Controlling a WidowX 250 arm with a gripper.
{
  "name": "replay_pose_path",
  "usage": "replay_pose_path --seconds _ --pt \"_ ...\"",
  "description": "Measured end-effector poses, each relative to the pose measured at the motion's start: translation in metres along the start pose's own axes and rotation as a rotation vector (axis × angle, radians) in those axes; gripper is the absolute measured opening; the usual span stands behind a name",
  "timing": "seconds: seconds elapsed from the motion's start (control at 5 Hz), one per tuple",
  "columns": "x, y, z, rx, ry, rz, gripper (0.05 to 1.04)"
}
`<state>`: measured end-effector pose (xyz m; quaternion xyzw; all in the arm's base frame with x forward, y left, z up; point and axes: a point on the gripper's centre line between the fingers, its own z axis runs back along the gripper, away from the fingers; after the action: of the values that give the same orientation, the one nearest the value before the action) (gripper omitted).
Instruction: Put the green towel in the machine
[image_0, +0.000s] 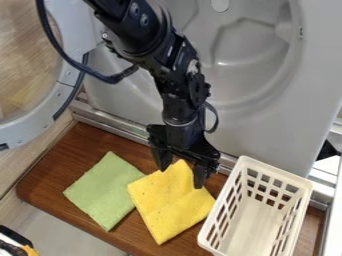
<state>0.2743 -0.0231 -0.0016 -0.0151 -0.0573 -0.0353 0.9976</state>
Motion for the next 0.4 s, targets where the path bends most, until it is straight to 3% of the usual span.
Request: replay_pose_path --seconds 0.2,0.4 --pt "-0.004 0.0 -0.005 0.002 0.022 0.0 1.001" --pt "-0.017 0.044 0.0 0.048 0.028 0.105 1.001"
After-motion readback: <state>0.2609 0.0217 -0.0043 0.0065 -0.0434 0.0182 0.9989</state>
